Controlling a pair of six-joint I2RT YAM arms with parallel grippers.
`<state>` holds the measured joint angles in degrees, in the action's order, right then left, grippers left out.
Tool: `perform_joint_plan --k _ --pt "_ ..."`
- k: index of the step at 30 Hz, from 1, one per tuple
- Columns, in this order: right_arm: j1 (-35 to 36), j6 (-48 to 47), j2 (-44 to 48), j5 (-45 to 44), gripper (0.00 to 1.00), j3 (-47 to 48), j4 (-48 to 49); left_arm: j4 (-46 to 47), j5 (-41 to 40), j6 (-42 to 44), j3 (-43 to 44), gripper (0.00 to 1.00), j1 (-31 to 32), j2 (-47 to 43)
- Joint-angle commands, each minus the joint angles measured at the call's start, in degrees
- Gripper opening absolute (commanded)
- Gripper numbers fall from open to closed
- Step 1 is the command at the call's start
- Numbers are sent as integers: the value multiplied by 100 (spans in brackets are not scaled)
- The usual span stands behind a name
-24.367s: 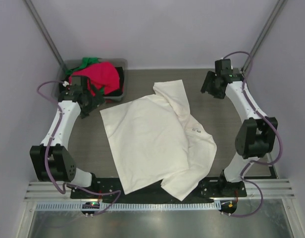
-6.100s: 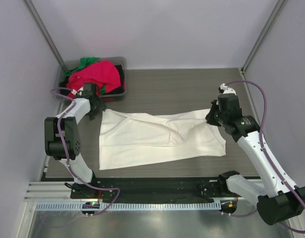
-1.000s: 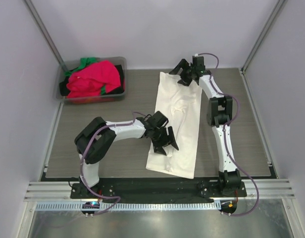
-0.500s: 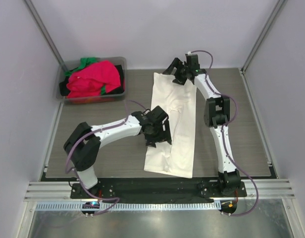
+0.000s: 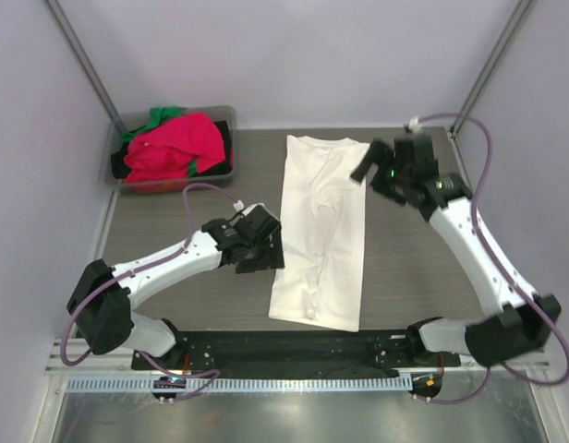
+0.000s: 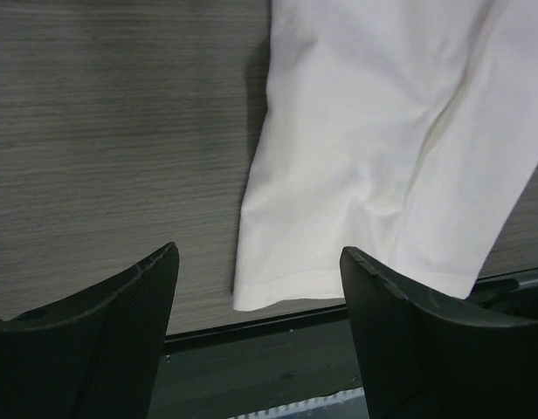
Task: Fold and stack the t-shirts
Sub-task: Fold the tshirt
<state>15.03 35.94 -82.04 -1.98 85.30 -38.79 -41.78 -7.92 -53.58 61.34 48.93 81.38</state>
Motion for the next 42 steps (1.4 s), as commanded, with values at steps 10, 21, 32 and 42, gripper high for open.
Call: perform_joint_plan --k 10,21,32,42 --pt "1590 2118 3625 408 73 -4803 -1483 1004 599 -618 -1624 69 12 -746" --pt "3093 3208 3599 409 61 -6104 -587 2227 1161 -1304 -2706 64 275 -659" --pt "3235 3279 3326 338 35 -6350 -235 2367 1275 -1602 -2838 56 433 -448" --pt "3235 3279 3484 382 14 -6429 -235 2367 1285 -1910 -2891 38 688 -448"
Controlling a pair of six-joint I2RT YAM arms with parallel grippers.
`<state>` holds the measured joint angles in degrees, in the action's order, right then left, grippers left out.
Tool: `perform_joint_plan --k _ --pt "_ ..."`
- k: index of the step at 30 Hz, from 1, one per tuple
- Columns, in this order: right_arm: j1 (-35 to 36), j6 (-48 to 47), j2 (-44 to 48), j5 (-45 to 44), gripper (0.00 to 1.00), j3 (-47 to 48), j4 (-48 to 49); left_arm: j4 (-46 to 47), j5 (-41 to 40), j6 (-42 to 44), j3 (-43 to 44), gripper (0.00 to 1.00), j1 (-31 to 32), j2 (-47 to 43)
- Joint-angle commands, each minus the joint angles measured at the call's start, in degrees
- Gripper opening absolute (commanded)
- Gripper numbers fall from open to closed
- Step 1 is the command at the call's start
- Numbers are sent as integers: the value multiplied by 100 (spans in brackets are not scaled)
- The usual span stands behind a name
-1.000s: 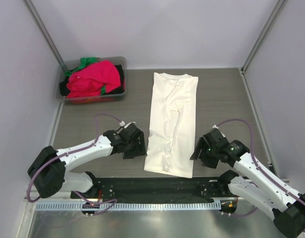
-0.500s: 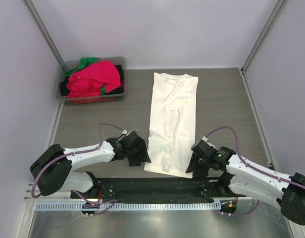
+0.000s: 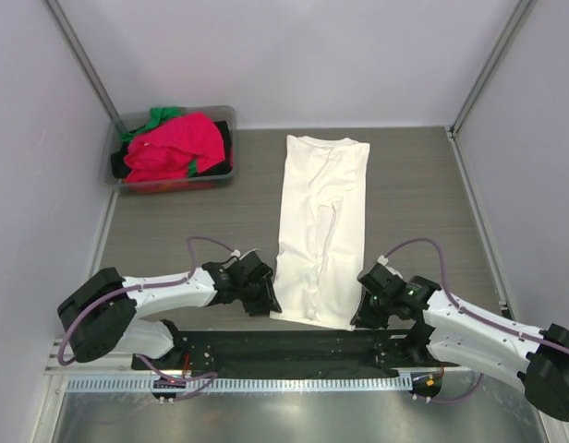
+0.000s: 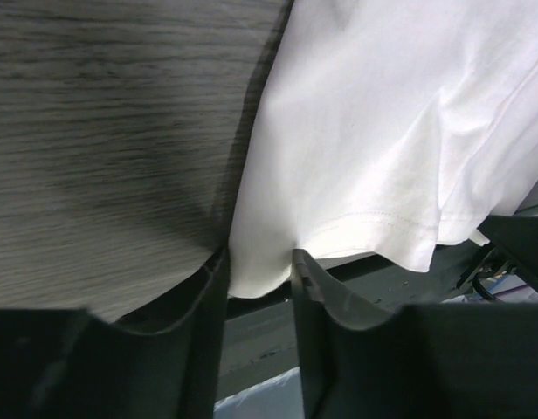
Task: Fold and stack the t-shirts
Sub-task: Fold the tshirt
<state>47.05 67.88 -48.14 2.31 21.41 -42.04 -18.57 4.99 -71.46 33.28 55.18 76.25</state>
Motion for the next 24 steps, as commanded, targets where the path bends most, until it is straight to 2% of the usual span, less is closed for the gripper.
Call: perform_joint_plan --k 1,2,3,4,5,9,15,20,24 --pt "33 85 94 -37 10 -40 91 46 -68 -122 -76 33 72 66" --pt "33 85 112 -37 7 -40 82 55 -112 -140 -76 22 72 66" --pt "33 85 138 -46 3 -32 47 55 -148 -149 -50 17 72 66" --pt "33 85 147 -63 1 -5 21 46 -191 -149 -23 11 72 74" --pt "33 85 164 -81 1 21 -23 46 -201 -192 38 1 81 83" --pt "41 50 278 -204 1 345 -522 -111 -244 -516 205 0 282 -75" --pt "33 -161 341 -749 1 1137 -1165 -893 -455 -782 715 0 687 -453" --pt "15 -397 -18 -1240 1 1752 -1315 -1745 -1114 -405 1398 1 626 -515" --pt "-335 -933 -563 -1715 1 2472 -1508 -2273 -1202 131 2102 1 240 -103"
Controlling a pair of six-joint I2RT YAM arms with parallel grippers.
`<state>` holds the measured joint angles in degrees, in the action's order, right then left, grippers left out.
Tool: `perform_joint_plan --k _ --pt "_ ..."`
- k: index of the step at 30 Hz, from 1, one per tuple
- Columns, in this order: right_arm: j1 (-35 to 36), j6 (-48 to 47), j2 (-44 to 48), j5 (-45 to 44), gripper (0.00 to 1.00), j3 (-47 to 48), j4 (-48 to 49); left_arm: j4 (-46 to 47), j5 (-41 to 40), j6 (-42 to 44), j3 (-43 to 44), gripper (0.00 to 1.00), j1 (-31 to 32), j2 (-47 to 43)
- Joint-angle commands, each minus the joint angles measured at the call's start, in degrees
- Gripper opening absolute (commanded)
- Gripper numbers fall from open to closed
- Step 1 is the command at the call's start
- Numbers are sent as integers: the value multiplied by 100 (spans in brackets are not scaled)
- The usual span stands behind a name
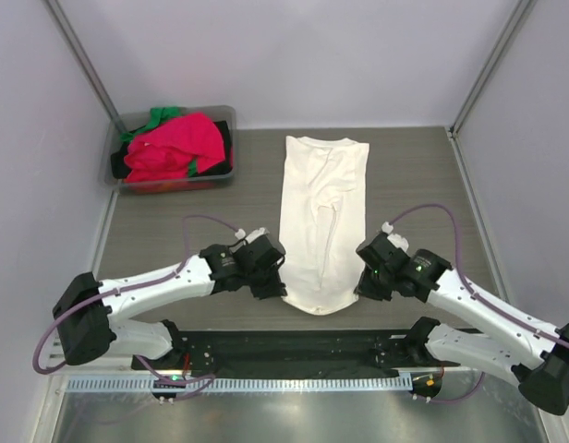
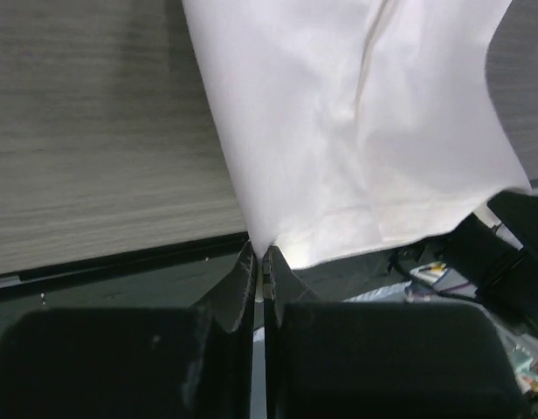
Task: Fold and stack the t-shirts
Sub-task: Fold the tshirt
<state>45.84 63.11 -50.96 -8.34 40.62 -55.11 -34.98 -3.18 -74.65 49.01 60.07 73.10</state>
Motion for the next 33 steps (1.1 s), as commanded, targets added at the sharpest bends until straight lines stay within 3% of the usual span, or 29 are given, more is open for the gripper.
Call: perform_joint_plan --k 1,9,14,25,33 --pt "-321 -562 -379 -669 1 813 -202 -841 -394 556 696 1 -451 300" --pt "-1787 -1968 -1600 -669 1 2098 114 -1248 -78 1874 2533 1 -1594 1442" --pt "-2184 -2496 -2505 -573 1 2888 360 -1353 344 2489 3631 1 -2236 2497" --pt "-2879 -2857 -3622 -168 1 3505 853 -1915 573 3009 6012 0 -2773 4273" --pt "-3055 -3024 -4264 16 1 3672 1108 -1951 731 3036 6375 1 -2949 4801"
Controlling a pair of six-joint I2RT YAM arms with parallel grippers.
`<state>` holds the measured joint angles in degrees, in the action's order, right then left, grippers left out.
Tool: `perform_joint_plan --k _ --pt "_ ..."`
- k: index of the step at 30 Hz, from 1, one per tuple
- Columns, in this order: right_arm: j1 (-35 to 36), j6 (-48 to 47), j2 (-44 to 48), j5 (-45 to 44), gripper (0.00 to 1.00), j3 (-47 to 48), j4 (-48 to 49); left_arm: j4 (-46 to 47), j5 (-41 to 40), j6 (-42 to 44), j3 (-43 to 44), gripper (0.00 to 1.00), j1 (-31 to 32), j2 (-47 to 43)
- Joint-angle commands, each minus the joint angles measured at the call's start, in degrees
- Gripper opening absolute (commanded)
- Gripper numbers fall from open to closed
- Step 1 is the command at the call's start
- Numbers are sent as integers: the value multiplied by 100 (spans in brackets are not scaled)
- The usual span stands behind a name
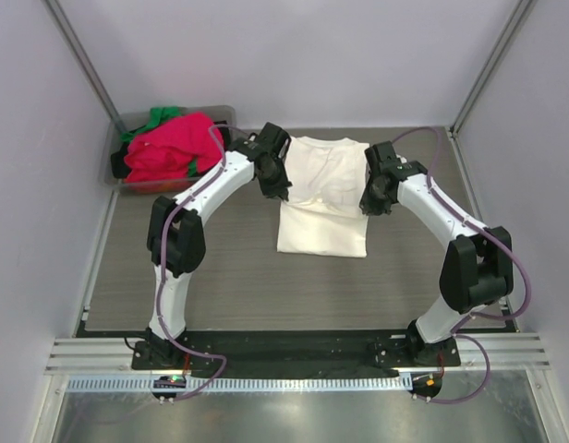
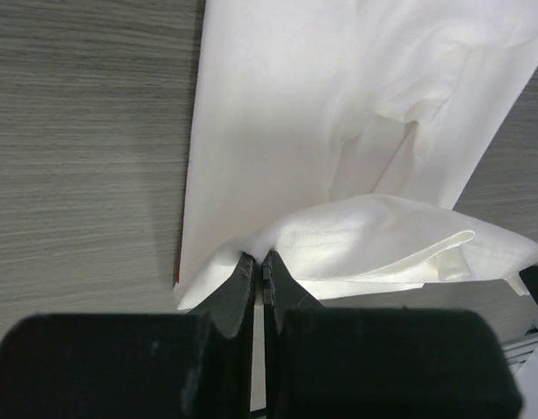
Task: Fold and stack the t-shirts
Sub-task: Fold the tshirt
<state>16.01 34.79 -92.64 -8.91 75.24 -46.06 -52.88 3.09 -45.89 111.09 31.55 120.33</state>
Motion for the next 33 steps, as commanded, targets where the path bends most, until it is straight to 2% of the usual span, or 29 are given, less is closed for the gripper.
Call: perform_joint_plan --k 1,11,14,15,17,18,19,20,21,22,24,26,27,28,29,30,32,33 --pt "-89 -200 -175 91 1 210 238 -152 139 159 159 2 -96 156" --pt "-221 -226 -711 126 1 333 431 41 253 265 317 2 -211 648" --pt "-282 -262 -1001 240 1 473 467 -11 280 238 527 4 -272 816" --pt "-309 -262 -1176 275 1 613 467 -3 323 221 685 7 -324 964" --pt "-449 -253 -1379 328 36 798 467 -64 437 151 957 17 -386 1149" --pt "-519 -175 -1623 346 52 1156 449 -151 499 81 1185 27 -491 1472" --pt "-598 -165 -1782 485 74 1438 423 -283 717 2 1883 37 -562 1649" --pt "-660 -165 -1958 582 77 1823 223 -589 841 -164 2334 42 -632 1886" --pt "-713 -174 -2203 600 78 2863 -58 -748 964 -253 3287 49 -746 2237" --pt "-713 -200 -2597 601 79 3456 -383 -880 1052 -341 3697 52 -799 2362" --pt "-687 -253 -2829 653 79 4747 -1122 -847 1228 -543 4069 56 -896 2320" --pt "-626 -270 -2620 732 79 4895 -1229 -341 1176 -561 3397 59 -931 1689" --pt "-591 -297 -2462 759 79 4573 -1203 -145 1159 -544 2976 60 -940 1382" --pt "-468 -314 -2260 785 79 4274 -1116 5 1141 -527 2188 60 -932 1135" --pt "-406 -323 -1849 811 79 3923 -889 163 1141 -483 1867 60 -931 732" --pt "-327 -297 -1593 1003 78 3084 -730 190 1106 -422 1594 59 -905 581" --pt "-117 -149 -970 1197 77 2201 -152 130 1036 -237 934 57 -861 169" --pt "-29 -95 -801 1364 73 1448 52 138 1009 -175 506 57 -809 44"
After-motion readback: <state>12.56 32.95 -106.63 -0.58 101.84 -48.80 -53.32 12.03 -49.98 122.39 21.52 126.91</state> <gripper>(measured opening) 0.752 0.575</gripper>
